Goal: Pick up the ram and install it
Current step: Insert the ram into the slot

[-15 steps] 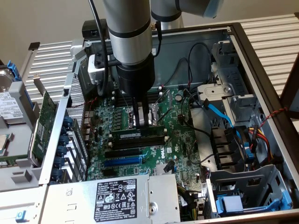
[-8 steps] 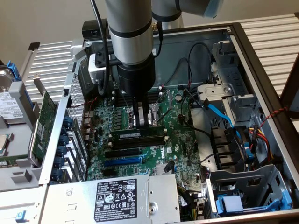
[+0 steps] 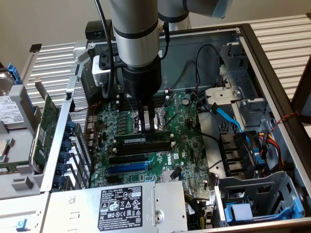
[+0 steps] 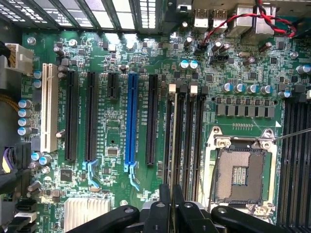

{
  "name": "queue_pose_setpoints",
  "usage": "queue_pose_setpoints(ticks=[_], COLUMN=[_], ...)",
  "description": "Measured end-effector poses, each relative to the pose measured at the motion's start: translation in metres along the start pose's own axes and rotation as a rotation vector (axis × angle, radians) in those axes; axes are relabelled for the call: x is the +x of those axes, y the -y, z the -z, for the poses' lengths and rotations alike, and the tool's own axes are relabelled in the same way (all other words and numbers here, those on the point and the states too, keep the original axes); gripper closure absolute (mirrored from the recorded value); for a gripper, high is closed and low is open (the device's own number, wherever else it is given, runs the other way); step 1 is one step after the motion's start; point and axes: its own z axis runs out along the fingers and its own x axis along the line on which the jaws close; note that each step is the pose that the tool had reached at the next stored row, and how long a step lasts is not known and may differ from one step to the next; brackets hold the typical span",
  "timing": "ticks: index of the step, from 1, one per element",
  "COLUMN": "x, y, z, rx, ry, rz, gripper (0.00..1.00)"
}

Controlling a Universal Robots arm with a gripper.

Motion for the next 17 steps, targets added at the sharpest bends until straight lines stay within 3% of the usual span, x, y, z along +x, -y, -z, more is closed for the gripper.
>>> queue_pose_setpoints(ticks=[17], x=[-0.0007], y=[0.0000], z=[-0.0005], rx=[-0.0030], ry=[-0.0001], rz=[0.001], gripper=[0.87])
